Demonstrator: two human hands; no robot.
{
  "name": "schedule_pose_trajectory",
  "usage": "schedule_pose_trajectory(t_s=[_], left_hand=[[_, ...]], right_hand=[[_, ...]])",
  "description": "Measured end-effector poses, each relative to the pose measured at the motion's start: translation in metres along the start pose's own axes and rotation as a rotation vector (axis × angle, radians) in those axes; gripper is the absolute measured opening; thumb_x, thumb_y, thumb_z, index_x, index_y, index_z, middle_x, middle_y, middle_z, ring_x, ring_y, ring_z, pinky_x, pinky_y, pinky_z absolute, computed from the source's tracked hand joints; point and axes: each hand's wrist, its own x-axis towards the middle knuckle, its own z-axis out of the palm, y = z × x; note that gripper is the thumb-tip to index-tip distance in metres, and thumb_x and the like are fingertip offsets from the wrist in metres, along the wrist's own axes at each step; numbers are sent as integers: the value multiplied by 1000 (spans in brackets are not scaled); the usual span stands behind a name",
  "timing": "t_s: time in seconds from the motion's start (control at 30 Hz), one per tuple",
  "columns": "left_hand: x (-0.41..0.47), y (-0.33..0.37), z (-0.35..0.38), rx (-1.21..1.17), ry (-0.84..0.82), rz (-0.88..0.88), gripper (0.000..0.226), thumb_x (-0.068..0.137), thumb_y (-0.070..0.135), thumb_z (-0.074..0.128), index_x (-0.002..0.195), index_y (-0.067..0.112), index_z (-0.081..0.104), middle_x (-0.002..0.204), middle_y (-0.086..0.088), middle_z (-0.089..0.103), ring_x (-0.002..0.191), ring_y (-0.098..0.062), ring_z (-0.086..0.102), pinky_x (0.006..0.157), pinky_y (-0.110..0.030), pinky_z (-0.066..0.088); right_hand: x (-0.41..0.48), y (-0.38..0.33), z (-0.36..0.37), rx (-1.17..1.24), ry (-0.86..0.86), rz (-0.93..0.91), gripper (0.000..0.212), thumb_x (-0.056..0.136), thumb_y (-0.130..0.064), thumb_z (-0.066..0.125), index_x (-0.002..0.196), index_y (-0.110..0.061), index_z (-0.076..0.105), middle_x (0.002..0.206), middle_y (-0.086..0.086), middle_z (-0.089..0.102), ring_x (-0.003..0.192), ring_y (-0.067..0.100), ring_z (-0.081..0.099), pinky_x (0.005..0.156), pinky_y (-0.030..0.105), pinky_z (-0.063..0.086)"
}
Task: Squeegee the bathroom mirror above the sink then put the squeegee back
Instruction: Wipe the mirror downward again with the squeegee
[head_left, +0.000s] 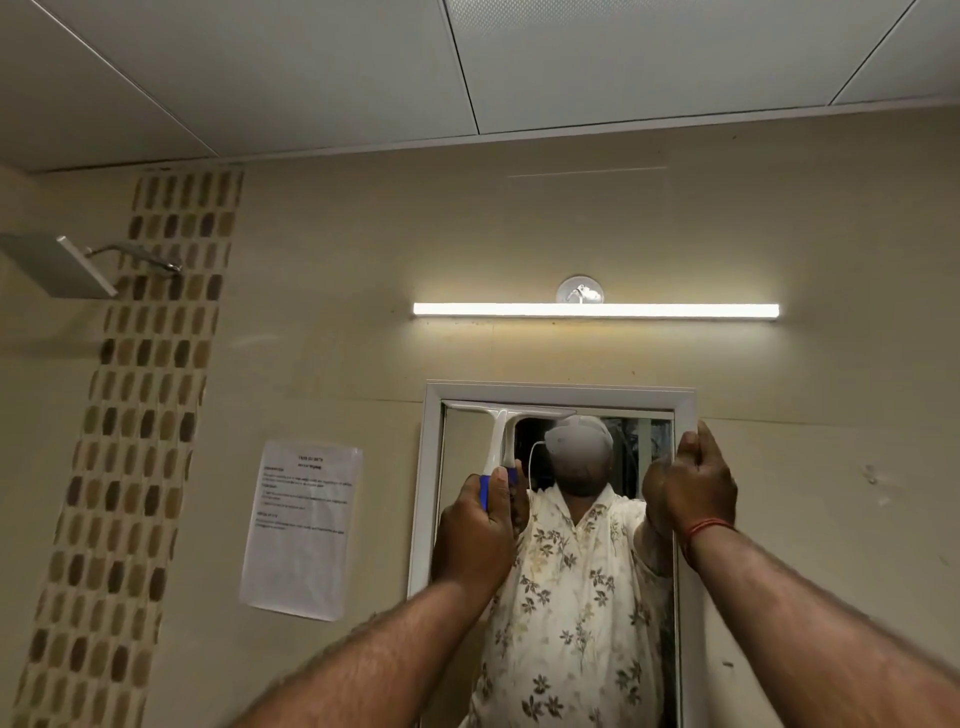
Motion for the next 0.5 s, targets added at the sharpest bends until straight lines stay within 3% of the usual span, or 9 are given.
schedule_pose_trajectory(t_s=[0.17, 0.5], left_hand=[[-6, 5, 8, -21, 20, -12, 59, 100, 77, 32, 101, 28, 65, 85, -3, 76, 79, -20, 76, 73, -50, 66], [-10, -4, 22, -29, 37, -16, 48, 110, 68, 37, 101, 30, 65, 80, 2, 76, 73, -13, 74, 72, -51, 65]], right_hand=[[0, 5, 0, 11, -10, -7, 51, 116, -48, 42, 164, -34, 47, 161, 16, 57, 149, 41, 50, 126, 48, 38], [-12, -7, -8, 38, -28, -54, 49, 118, -41, 42, 166, -29, 47, 163, 9, 56, 151, 38, 50, 123, 41, 36]])
